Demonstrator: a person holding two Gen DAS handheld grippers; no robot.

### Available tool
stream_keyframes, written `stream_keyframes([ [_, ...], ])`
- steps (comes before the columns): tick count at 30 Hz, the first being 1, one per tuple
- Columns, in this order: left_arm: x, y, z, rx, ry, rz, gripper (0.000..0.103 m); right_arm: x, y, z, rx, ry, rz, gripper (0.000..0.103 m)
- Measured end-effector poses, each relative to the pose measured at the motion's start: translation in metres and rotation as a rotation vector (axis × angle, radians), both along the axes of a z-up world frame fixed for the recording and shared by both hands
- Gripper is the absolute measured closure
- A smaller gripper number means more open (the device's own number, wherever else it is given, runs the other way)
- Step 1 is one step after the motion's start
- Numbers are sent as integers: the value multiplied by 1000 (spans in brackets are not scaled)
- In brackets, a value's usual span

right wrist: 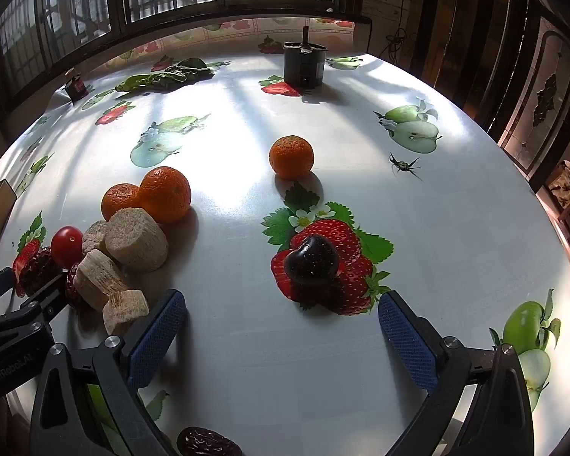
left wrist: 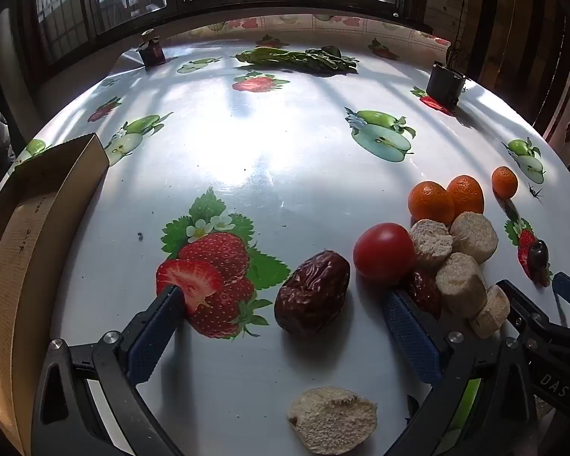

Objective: Organize fruits

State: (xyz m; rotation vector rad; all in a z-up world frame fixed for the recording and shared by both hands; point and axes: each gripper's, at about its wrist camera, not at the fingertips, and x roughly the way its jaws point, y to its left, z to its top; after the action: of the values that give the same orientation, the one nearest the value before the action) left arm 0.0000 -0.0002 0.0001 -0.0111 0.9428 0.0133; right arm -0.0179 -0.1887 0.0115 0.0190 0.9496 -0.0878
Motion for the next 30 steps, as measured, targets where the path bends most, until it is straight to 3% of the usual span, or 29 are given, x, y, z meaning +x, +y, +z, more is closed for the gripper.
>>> stream_keyframes([
  [30, 0, 1, 0, 0, 2, -12, 0, 0, 0, 0, 2, 1, 0, 1],
])
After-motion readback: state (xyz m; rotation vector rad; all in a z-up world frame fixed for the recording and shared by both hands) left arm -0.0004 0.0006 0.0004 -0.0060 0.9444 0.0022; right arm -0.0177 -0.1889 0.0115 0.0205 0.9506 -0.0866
